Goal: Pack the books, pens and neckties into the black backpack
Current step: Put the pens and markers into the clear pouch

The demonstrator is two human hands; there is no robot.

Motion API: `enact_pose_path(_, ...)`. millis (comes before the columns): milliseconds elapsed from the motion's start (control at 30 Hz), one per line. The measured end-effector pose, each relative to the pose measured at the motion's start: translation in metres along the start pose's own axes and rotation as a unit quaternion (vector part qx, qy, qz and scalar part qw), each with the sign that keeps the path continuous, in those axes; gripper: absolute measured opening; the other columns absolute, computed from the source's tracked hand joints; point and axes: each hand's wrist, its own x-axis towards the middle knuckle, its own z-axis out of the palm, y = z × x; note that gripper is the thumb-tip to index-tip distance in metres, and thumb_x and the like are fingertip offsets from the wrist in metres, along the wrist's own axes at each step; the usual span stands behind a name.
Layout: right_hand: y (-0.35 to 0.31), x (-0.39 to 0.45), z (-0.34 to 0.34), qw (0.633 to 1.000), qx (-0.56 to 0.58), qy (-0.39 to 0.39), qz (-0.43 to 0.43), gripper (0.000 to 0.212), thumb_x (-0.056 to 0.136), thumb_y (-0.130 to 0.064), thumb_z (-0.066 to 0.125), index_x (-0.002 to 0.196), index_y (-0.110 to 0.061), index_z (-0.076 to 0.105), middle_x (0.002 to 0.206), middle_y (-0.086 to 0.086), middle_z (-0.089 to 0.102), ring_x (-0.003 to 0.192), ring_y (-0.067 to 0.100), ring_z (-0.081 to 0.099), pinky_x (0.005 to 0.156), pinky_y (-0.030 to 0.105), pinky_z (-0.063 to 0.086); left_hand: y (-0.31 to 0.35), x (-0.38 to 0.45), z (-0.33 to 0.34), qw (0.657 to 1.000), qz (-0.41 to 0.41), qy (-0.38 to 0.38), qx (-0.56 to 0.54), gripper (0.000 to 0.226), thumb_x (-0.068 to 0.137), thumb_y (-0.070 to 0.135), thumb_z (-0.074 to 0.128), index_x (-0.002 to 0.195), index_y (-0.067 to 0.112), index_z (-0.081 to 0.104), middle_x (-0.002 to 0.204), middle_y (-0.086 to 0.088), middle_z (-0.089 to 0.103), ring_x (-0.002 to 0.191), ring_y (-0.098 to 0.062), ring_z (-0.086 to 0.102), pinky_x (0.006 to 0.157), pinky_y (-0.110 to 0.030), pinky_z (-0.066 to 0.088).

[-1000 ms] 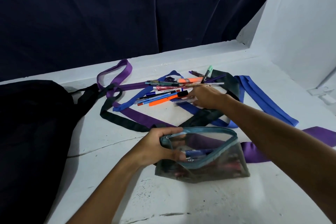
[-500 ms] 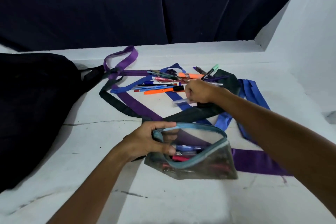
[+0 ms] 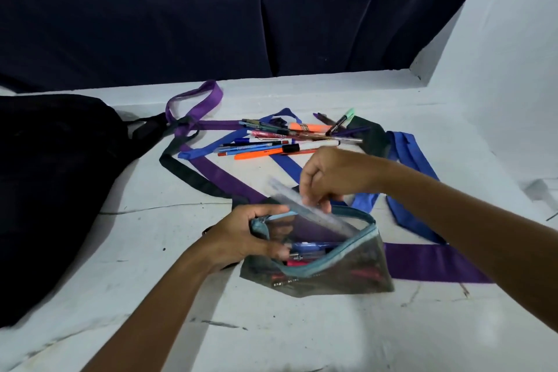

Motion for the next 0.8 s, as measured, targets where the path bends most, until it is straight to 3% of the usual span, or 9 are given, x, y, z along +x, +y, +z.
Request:
enact_pose_path(67, 0.001, 0.002, 0.005, 0.995, -0.087, -0.055, 0.017, 0.011, 0.086, 0.001, 0.063, 0.082, -0.001, 0.073, 0.064, 0.001, 0.071, 0.051, 0.006, 0.062, 0.046, 0.017, 0.038, 0.002, 0.0, -0.001, 1.0, 0.012, -0.007, 0.006, 0.063, 0.063, -0.01, 0.079, 0.122, 0.005, 0.062, 0.11, -0.008, 0.073, 0.107, -0.019, 0.068, 0.082, -0.027, 0.056)
enact_pose_path(167, 0.002, 0.007, 0.012, 0.979, -0.161, -0.12, 0.038, 0.011, 0.085, 0.0, 0.063, 0.084, -0.002, 0.074, 0.077, 0.007, 0.074, 0.054, 0.004, 0.065, 0.052, 0.022, 0.042, 0.002, 0.0, -0.005, 1.0, 0.006, -0.014, -0.001, 0.073, 0.059, -0.003, 0.081, 0.128, 0.01, 0.059, 0.109, -0.002, 0.074, 0.105, -0.016, 0.069, 0.081, -0.026, 0.056)
enact_pose_path(233, 0.002, 0.01, 0.012, 0.975, -0.184, -0.116, 0.044, 0.012, 0.084, 0.0, 0.062, 0.085, -0.002, 0.074, 0.078, 0.006, 0.075, 0.054, 0.004, 0.065, 0.058, 0.023, 0.045, 0.001, 0.002, -0.007, 1.0, 0.0, -0.017, -0.01, 0.079, 0.056, 0.002, 0.085, 0.13, 0.012, 0.057, 0.116, -0.002, 0.072, 0.112, -0.017, 0.066, 0.085, -0.029, 0.056)
enact_pose_path(367, 0.004, 0.01, -0.004, 0.98, -0.188, -0.054, 0.046, 0.01, 0.085, -0.006, 0.068, 0.087, -0.011, 0.077, 0.069, -0.014, 0.066, 0.055, -0.004, 0.057, 0.05, 0.006, 0.039, -0.001, 0.004, -0.01, 0.999, -0.015, -0.029, -0.032, 0.096, 0.04, 0.021, 0.097, 0.127, 0.014, 0.058, 0.121, -0.005, 0.07, 0.116, -0.018, 0.064, 0.087, -0.033, 0.057)
enact_pose_path(433, 0.011, 0.008, -0.01, 0.97, -0.212, -0.093, 0.073, 0.009, 0.083, -0.013, 0.072, 0.088, -0.017, 0.078, 0.07, -0.017, 0.066, 0.061, -0.001, 0.056, 0.057, 0.013, 0.044, 0.001, 0.004, -0.01, 0.999, -0.011, -0.026, -0.031, 0.09, 0.045, 0.013, 0.093, 0.128, 0.011, 0.058, 0.119, -0.005, 0.071, 0.115, -0.018, 0.065, 0.084, -0.032, 0.058)
enact_pose_path(533, 0.024, 0.004, -0.008, 0.947, -0.238, -0.171, 0.128, 0.016, 0.083, -0.01, 0.069, 0.094, -0.019, 0.077, 0.085, -0.008, 0.071, 0.077, 0.011, 0.063, 0.076, 0.033, 0.056, 0.003, 0.005, -0.01, 1.0, -0.012, -0.006, -0.024, 0.079, 0.051, 0.0, 0.083, 0.126, 0.009, 0.06, 0.115, -0.004, 0.072, 0.109, -0.018, 0.068, 0.081, -0.03, 0.059)
enact_pose_path(633, 0.03, 0.002, -0.005, 0.946, -0.234, -0.175, 0.143, 0.02, 0.083, -0.009, 0.071, 0.102, -0.015, 0.075, 0.097, 0.0, 0.072, 0.087, 0.018, 0.069, 0.081, 0.033, 0.058, 0.007, 0.006, -0.01, 1.0, -0.02, 0.014, -0.009, 0.08, 0.047, 0.007, 0.088, 0.123, 0.011, 0.064, 0.113, -0.008, 0.072, 0.104, -0.021, 0.07, 0.083, -0.032, 0.058)
enact_pose_path(700, 0.028, 0.001, -0.009, 0.955, -0.201, -0.164, 0.141, 0.016, 0.08, -0.01, 0.076, 0.094, -0.016, 0.076, 0.097, 0.004, 0.074, 0.086, 0.022, 0.072, 0.074, 0.03, 0.059, 0.013, 0.007, -0.01, 1.0, -0.019, 0.022, 0.0, 0.082, 0.042, 0.012, 0.091, 0.12, 0.014, 0.067, 0.115, -0.008, 0.071, 0.105, -0.021, 0.069, 0.084, -0.034, 0.059)
enact_pose_path(800, 0.017, 0.0, -0.024, 0.969, -0.157, -0.143, 0.13, 0.01, 0.079, -0.006, 0.077, 0.086, -0.012, 0.076, 0.089, 0.012, 0.075, 0.067, 0.017, 0.072, 0.074, 0.037, 0.059, 0.03, 0.012, -0.015, 0.999, -0.007, 0.038, -0.009, 0.075, 0.045, 0.009, 0.087, 0.117, 0.014, 0.067, 0.114, -0.009, 0.071, 0.103, -0.021, 0.069, 0.079, -0.03, 0.059)
